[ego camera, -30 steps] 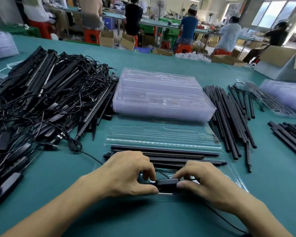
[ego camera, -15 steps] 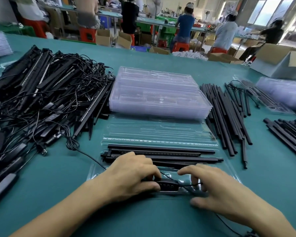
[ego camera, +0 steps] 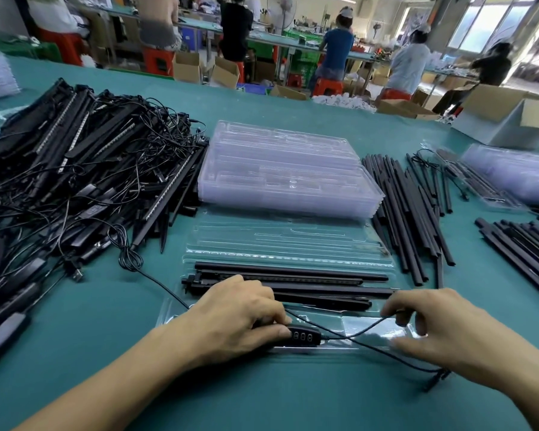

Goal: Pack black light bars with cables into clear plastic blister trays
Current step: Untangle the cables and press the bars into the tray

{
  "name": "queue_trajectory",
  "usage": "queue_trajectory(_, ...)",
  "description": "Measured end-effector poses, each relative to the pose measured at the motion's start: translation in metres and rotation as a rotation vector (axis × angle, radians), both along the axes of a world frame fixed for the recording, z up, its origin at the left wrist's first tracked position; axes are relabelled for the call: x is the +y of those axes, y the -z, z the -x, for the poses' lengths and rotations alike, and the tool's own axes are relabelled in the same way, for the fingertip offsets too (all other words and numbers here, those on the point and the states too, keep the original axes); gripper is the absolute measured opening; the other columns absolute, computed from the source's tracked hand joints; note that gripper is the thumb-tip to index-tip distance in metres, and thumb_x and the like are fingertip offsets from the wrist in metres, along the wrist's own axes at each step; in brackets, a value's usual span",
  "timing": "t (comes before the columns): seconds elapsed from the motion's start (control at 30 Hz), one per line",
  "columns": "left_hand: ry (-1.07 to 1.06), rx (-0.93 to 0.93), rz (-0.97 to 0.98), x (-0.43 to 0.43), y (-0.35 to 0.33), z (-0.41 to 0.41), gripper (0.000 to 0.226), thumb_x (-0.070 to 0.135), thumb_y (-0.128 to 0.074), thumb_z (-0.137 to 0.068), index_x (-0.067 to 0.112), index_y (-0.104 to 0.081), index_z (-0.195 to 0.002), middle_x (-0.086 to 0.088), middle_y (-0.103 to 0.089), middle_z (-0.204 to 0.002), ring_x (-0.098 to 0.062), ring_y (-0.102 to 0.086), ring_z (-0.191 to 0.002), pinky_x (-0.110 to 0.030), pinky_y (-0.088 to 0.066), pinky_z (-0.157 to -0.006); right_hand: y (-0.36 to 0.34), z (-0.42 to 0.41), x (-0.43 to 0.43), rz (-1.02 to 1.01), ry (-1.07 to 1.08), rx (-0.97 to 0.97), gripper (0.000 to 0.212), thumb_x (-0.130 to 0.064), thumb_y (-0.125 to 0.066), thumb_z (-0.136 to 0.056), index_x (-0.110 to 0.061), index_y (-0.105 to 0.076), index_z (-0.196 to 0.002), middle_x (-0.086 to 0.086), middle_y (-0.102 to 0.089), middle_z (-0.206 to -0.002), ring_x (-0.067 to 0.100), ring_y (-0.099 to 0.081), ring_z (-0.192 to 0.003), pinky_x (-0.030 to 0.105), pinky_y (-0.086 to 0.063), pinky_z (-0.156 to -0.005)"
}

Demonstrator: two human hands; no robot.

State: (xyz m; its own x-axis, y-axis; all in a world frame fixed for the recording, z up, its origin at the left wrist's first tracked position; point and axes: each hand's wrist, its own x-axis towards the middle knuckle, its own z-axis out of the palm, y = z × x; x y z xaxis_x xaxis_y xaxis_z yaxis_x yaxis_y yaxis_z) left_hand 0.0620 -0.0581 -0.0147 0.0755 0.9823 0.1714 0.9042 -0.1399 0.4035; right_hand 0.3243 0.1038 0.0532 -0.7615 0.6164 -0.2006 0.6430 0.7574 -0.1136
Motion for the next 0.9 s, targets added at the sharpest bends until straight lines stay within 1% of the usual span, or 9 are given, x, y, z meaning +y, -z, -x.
queue_trajectory(0.13,-0.019,0.031,-0.005,-0.001,0.001,-0.002,0.035,0.063,-0.049,-0.092,0.042,-0.069,-0.111,0.014,-0.06,-0.089,-0.001,-0.051,-0.089,-0.021,-0.024,-0.074,0.001,-0.006,-0.001,0.025,-0.02,-0.147,0.053,-0.064,-0.056,-0.058,-0.057,-0.037,-0.107,-0.032,-0.049,-0.103,-0.011,-0.047,-0.093,0.013,-0.04,-0.077)
queue_trajectory(0.27,-0.027,0.033,-0.021,-0.001,0.004,-0.003,0.041,0.066,-0.043,-0.089,0.043,-0.069,-0.11,0.019,-0.056,-0.096,0.0,-0.051,-0.089,-0.021,-0.029,-0.074,-0.001,-0.007,-0.011,0.181,-0.019,0.003,0.088,-0.078,-0.067,-0.047,-0.071,-0.022,-0.123,-0.04,-0.035,-0.115,-0.015,-0.045,-0.101,0.022,-0.047,-0.083)
queue_trajectory(0.33,-0.025,0.012,-0.031,-0.001,0.005,-0.002,0.039,0.066,-0.044,-0.09,0.042,-0.069,-0.108,0.021,-0.056,-0.108,0.0,-0.053,-0.096,-0.022,-0.036,-0.08,0.005,-0.005,-0.016,0.159,-0.026,0.019,0.102,-0.074,-0.071,-0.043,-0.072,-0.014,-0.129,-0.039,-0.031,-0.118,-0.009,-0.048,-0.102,0.028,-0.05,-0.085)
queue_trajectory(0.43,-0.027,-0.009,-0.032,-0.001,0.007,-0.002,0.038,0.066,-0.045,-0.089,0.043,-0.069,-0.106,0.023,-0.056,-0.119,0.004,-0.052,-0.099,-0.022,-0.038,-0.08,0.017,-0.005,-0.016,0.143,-0.029,0.001,0.079,-0.052,-0.064,-0.06,-0.068,-0.023,-0.125,-0.029,-0.043,-0.108,-0.012,-0.046,-0.099,0.025,-0.048,-0.085)
queue_trajectory(0.53,-0.04,-0.019,-0.047,0.0,0.008,-0.002,0.036,0.067,-0.046,-0.087,0.045,-0.07,-0.104,0.024,-0.059,-0.111,0.004,-0.053,-0.086,-0.017,-0.031,-0.074,0.016,-0.006,-0.008,0.076,0.041,0.074,0.042,-0.029,-0.06,-0.078,-0.062,-0.045,-0.101,-0.028,-0.058,-0.095,-0.01,-0.049,-0.08,0.021,-0.047,-0.071)
queue_trajectory(0.67,-0.047,-0.038,-0.045,0.001,0.01,-0.001,0.04,0.071,-0.045,-0.085,0.047,-0.07,-0.105,0.024,-0.059,-0.107,0.003,-0.052,-0.081,-0.021,-0.036,-0.075,0.012,-0.001,-0.002,-0.076,0.15,0.282,0.026,-0.026,-0.063,-0.084,-0.051,-0.059,-0.079,-0.031,-0.064,-0.081,-0.004,-0.058,-0.073,0.033,-0.053,-0.069)
queue_trajectory(0.73,-0.051,-0.035,-0.057,0.001,0.011,-0.001,0.038,0.07,-0.046,-0.085,0.047,-0.07,-0.104,0.024,-0.06,-0.104,0.003,-0.051,-0.08,-0.022,-0.037,-0.075,0.01,0.007,0.001,-0.199,0.183,0.374,0.02,-0.027,-0.064,-0.087,-0.047,-0.062,-0.085,-0.028,-0.064,-0.079,0.002,-0.059,-0.069,0.035,-0.052,-0.063)
queue_trajectory(0.8,-0.058,-0.032,-0.063,0.001,0.011,-0.001,0.038,0.07,-0.046,-0.085,0.047,-0.07,-0.105,0.023,-0.059,-0.103,0.004,-0.049,-0.079,-0.022,-0.037,-0.074,0.009,0.018,0.004,-0.344,0.198,0.454,0.017,-0.027,-0.064,-0.09,-0.043,-0.064,-0.094,-0.024,-0.064,-0.081,0.017,-0.063,-0.076,0.033,-0.046,-0.059)
queue_trajectory(0.9,-0.052,-0.012,-0.058,0.001,0.01,-0.002,0.039,0.07,-0.044,-0.086,0.047,-0.07,-0.106,0.023,-0.059,-0.103,0.004,-0.045,-0.076,-0.023,-0.036,-0.073,0.015,0.029,0.007,-0.396,0.218,0.496,0.019,-0.025,-0.061,-0.093,-0.041,-0.068,-0.101,-0.016,-0.069,-0.092,0.024,-0.064,-0.085,0.034,-0.045,-0.062)
